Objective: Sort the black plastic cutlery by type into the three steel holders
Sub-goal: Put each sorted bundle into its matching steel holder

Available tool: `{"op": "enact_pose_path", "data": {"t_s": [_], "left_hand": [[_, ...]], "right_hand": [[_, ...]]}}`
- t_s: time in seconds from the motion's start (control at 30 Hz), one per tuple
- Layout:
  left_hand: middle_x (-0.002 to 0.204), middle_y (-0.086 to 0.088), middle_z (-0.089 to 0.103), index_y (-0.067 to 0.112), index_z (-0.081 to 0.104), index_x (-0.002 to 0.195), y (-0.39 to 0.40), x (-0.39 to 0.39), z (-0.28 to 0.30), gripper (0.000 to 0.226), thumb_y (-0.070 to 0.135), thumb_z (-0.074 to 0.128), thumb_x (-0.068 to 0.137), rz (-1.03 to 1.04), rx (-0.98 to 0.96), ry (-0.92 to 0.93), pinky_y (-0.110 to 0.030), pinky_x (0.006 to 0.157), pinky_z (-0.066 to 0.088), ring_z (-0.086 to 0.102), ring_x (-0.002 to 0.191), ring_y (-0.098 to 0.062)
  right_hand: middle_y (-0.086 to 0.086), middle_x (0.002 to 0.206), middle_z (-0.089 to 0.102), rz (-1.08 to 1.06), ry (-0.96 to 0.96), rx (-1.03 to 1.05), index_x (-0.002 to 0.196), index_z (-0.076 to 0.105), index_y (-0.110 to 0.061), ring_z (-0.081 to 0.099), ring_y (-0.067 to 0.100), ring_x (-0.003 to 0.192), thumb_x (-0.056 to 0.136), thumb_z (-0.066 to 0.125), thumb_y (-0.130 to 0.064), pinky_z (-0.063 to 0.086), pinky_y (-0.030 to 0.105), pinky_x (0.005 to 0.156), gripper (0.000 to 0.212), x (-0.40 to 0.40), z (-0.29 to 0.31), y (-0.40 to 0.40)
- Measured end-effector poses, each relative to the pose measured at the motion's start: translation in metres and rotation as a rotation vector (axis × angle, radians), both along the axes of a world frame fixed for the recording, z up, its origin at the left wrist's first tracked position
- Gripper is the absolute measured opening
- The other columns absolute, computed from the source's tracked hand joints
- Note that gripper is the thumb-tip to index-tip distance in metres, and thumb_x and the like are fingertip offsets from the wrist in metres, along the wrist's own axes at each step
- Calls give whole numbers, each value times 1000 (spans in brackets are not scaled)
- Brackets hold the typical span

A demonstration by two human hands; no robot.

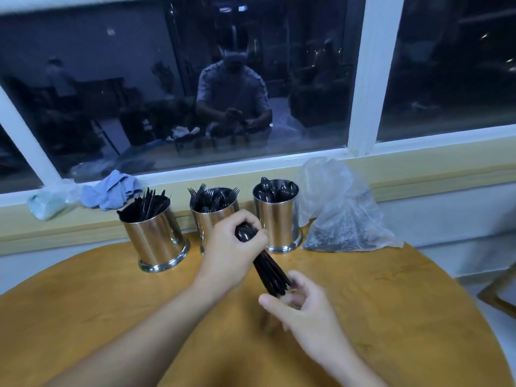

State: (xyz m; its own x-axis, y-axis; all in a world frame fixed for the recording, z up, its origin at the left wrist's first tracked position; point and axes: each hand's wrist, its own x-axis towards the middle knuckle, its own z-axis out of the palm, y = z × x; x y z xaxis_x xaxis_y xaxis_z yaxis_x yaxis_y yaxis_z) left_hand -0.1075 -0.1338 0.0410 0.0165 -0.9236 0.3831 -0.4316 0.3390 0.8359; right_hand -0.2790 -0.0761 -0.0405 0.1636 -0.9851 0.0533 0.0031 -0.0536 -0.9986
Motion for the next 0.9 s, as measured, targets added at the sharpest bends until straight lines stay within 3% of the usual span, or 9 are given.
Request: {"op": "enact_pose_path", "data": {"t_s": [0.07, 0.17, 0.3, 0.43, 0.6, 0.7, 0.77, 0.83, 0.9], "left_hand": [[74, -5, 67, 18, 68, 81, -41, 0, 26, 15, 11, 78, 91, 42, -47, -45, -36, 56, 47, 55, 62, -13], [76, 0, 70, 19, 70, 82, -104, -2, 69, 10, 16, 76, 89, 112, -149, -96, -26, 62, 46, 57, 65, -9], [68, 13, 65, 25, 69, 79, -174, -11, 98, 9, 24, 75, 87, 185, -220, -215, -26, 61, 43, 55, 63, -7], [71, 10, 69, 26, 69, 78, -214, -26, 87, 7, 28, 73, 83, 184, -177, -314, -32, 63, 50, 62, 68, -13], [79, 10, 72, 26, 69, 80, -225, -39, 51, 7, 31, 74, 83, 163, -88, -451, -31, 65, 51, 67, 79, -11], [82, 10, 74, 26, 72, 81, -223, -36, 30, 13, 36, 74, 89, 128, -68, -454, -38, 77, 59, 68, 83, -11], [83, 11, 74, 29, 73, 84, -221, -33, 17, 19, 45, 73, 93, 68, -54, -501, -39, 79, 59, 69, 84, -12], [85, 11, 73, 32, 72, 91, -215, -32, 6, 28, 59, 65, 97, 49, -77, -600, -40, 78, 57, 67, 87, -18], [95, 12, 72, 35, 73, 101, -211, -33, -2, 39, 68, 53, 101, 36, -123, -665, -43, 88, 53, 59, 102, -21]], "right_hand": [[-5, 91, 78, -96, 29, -44, 108, 75, -32, 72, 13, 84, 84, 93, -40, 57, 34, 83, 31, -11, -1, -31], [-15, 121, 72, -220, 196, -97, 127, 66, -37, 68, 1, 110, 88, 88, -43, 57, 32, 101, 45, -23, -3, -85], [-20, 141, 52, -235, 376, -158, 153, 43, -35, 56, -2, 128, 90, 83, -51, 52, 32, 110, 77, -23, -9, -139], [-18, 153, 40, -267, 441, -213, 163, 29, -33, 46, 1, 137, 94, 80, -48, 44, 28, 115, 87, -16, -16, -163], [-25, 150, 30, -270, 460, -266, 164, 24, -33, 35, -9, 133, 97, 80, -37, 24, -2, 101, 88, -11, -29, -170], [-18, 153, 36, -279, 446, -256, 164, 25, -32, 39, -5, 137, 96, 81, -35, 28, 6, 106, 89, -8, -31, -172], [-16, 152, 38, -280, 443, -263, 163, 27, -32, 39, -7, 136, 95, 82, -33, 27, 3, 105, 87, -5, -32, -174], [-17, 150, 39, -274, 432, -278, 159, 31, -35, 38, -14, 134, 95, 82, -31, 26, -2, 104, 82, -3, -32, -176], [-16, 149, 41, -276, 426, -299, 156, 34, -36, 39, -9, 138, 94, 82, -30, 31, 5, 110, 79, -2, -32, -177]]}}
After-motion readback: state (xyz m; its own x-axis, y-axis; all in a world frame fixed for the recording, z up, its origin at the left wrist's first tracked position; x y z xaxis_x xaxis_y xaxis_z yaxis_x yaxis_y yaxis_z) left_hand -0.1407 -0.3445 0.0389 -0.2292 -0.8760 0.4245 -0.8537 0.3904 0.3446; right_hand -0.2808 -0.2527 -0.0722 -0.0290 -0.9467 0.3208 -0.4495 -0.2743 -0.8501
